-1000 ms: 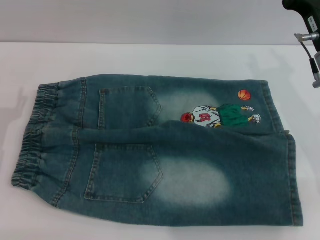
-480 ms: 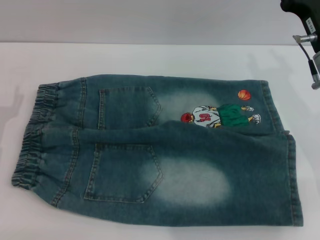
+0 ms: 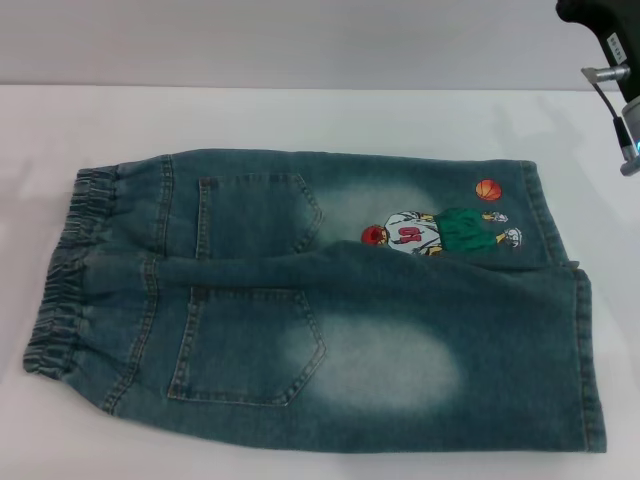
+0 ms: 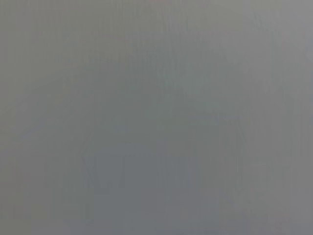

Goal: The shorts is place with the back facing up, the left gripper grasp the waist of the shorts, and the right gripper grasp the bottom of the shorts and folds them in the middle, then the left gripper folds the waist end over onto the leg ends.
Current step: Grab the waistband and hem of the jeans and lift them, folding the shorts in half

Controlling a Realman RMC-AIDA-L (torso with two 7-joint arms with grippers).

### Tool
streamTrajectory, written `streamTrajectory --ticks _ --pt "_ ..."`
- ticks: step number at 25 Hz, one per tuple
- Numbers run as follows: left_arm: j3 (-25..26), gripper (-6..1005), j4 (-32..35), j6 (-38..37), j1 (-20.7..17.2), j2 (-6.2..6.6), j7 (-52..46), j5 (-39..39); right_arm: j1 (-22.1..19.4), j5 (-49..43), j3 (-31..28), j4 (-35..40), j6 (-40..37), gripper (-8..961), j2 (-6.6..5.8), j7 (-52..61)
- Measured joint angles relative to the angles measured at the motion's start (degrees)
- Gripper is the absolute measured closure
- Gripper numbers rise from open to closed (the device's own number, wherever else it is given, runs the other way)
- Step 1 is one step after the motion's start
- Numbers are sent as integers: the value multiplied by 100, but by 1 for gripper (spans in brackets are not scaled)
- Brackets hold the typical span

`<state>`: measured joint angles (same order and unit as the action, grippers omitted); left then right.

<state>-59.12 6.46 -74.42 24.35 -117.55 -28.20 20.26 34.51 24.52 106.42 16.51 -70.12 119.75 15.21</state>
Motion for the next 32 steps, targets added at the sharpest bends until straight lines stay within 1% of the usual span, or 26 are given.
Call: streamTrajectory --ticks 6,9,10,12,13,14,16,17,18,19,26,32 --pt "-617 216 659 -28 -229 12 -535 480 15 0 -79 -8 -18 321 -26 -31" --pt "-764 217 834 -49 -311 59 -901 667 44 0 -154 -8 -32 321 -37 -43" --pt "-778 217 870 -49 -324 100 -1120 778 56 0 -191 -8 -28 321 -39 -44" --pt "-783 218 901 -49 -327 202 -1535 955 80 0 -244 -10 -10 321 -40 -44" --pt "-785 218 912 -63 -311 334 -1987 1100 92 0 -255 -13 -1 321 -40 -45" --pt "-785 218 912 -63 -311 334 -1987 1100 100 0 -261 -15 1 321 -42 -47" --pt "-786 219 931 -162 -292 502 -2541 1292 115 0 -300 -17 2 321 -46 -52" --pt "-787 219 948 -222 -291 557 -2699 1364 121 0 -342 -17 3 321 -50 -55" --pt "-786 219 1011 -383 -305 667 -3017 1525 123 0 -383 -17 4 321 -54 -56" --pt "-786 220 1011 -383 -305 667 -3017 1525 128 0 -440 -17 4 321 -57 -56" --pt "-723 221 1337 -1000 -368 1092 -4277 2260 276 0 -524 -212 163 321 -57 -59" --pt "-703 223 1360 -1450 -455 1356 -4815 2467 274 0 -526 -263 228 321 -55 -50"
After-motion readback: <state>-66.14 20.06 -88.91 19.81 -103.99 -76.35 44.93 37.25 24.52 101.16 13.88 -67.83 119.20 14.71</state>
